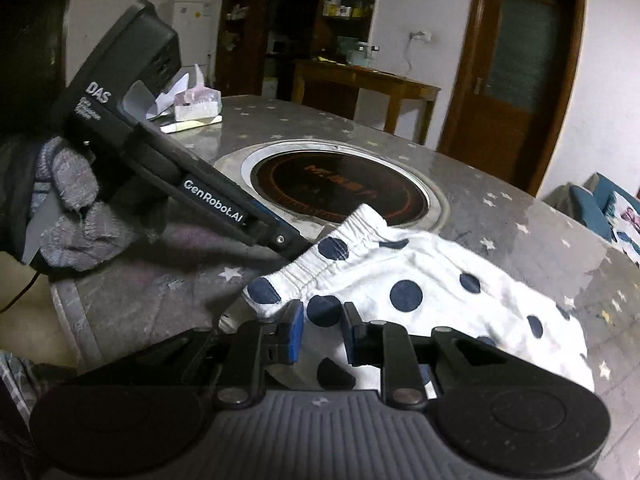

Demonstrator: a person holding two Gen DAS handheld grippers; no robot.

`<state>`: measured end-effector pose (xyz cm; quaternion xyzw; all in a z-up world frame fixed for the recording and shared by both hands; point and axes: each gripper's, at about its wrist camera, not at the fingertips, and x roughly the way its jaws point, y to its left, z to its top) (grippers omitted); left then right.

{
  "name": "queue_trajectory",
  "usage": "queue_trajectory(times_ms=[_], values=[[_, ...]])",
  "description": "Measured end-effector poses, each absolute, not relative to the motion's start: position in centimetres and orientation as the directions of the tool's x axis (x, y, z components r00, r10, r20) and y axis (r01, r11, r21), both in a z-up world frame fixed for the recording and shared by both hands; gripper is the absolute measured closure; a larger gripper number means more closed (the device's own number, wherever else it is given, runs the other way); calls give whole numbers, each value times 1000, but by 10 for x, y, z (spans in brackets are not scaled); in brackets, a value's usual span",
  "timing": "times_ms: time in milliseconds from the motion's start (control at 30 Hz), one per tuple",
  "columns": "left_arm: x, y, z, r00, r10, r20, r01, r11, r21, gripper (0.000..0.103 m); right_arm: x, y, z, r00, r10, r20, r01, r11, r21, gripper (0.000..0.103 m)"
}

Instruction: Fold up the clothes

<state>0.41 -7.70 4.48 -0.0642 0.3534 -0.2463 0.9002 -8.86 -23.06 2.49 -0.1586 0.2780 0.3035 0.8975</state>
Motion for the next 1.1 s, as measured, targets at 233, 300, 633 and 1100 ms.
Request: queue_trajectory(times_ms=[233, 300, 633, 1100], values=[[-11, -79, 82, 688, -521, -505, 430, 853, -295, 66, -71, -261, 44, 689, 451, -567, -565, 825, -30, 73], [-13, -92, 91, 668, -564, -486, 481, 825, -296, 66, -63, -271, 46, 717, 407, -566, -512, 858, -32, 68], [17, -140, 68, 608, -562, -561, 497, 820, -283, 68, -10, -321, 37, 758, 299, -580, -336, 941, 46, 66], [16, -130, 56, 606, -569, -556, 494, 817, -297, 71, 2, -367, 25, 765, 215, -607, -200, 975, 93, 65]])
